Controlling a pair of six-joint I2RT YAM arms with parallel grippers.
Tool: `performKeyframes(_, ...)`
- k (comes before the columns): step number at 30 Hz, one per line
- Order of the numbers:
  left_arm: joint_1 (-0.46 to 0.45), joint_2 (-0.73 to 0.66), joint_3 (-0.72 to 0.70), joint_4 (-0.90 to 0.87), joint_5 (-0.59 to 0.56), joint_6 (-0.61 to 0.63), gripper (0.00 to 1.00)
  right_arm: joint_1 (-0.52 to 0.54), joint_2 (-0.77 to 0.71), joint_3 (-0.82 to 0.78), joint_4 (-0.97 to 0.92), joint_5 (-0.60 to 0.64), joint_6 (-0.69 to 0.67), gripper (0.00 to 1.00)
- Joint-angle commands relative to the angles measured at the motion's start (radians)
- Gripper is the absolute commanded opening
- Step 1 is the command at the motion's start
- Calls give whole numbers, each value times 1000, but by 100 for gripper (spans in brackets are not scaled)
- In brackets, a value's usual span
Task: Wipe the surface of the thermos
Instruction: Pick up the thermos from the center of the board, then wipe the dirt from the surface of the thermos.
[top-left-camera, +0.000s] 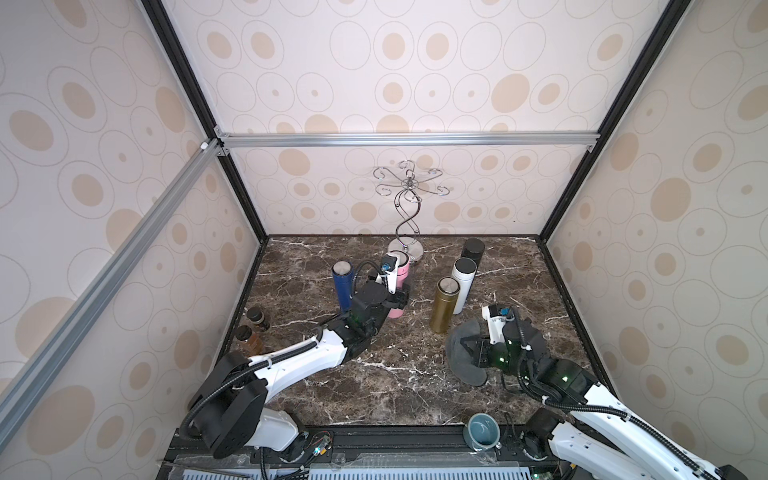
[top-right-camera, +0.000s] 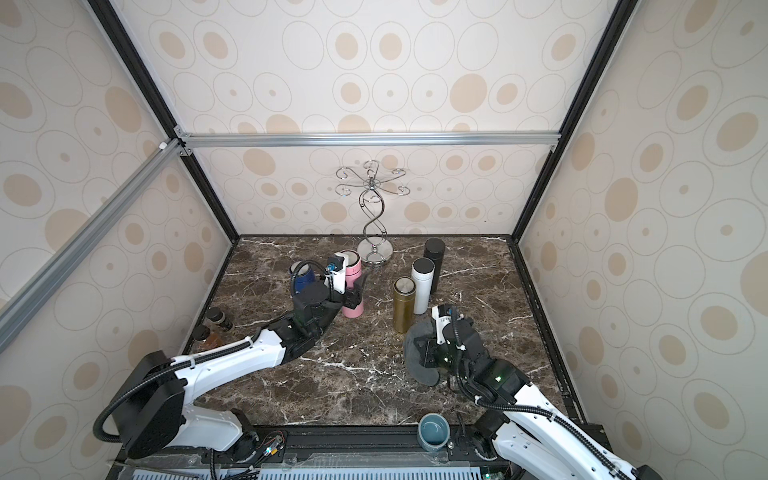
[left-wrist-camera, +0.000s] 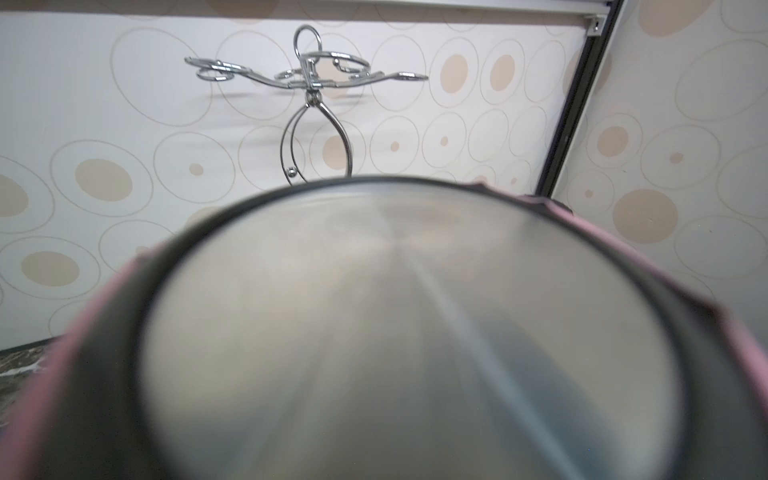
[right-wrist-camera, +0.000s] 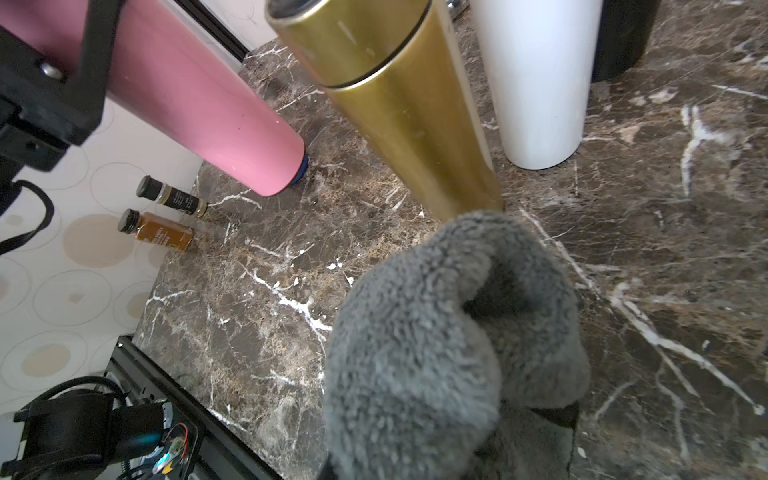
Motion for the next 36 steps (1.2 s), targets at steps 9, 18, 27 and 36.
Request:
performKeyframes(9, -24, -309, -74, -300, 257, -121, 0, 135, -100, 62, 145, -222, 56, 0)
performKeyframes(18, -24, -470, -201, -241, 387, -186, 0, 209, -15, 158, 411, -299, 105, 0)
performKeyframes(27, -23, -609, -296, 6, 364, -362, 0, 289, 277, 182, 675, -208, 55, 0)
performKeyframes(36, -20, -636, -320, 105, 391, -432, 0, 424, 504, 222, 666, -91, 7, 0)
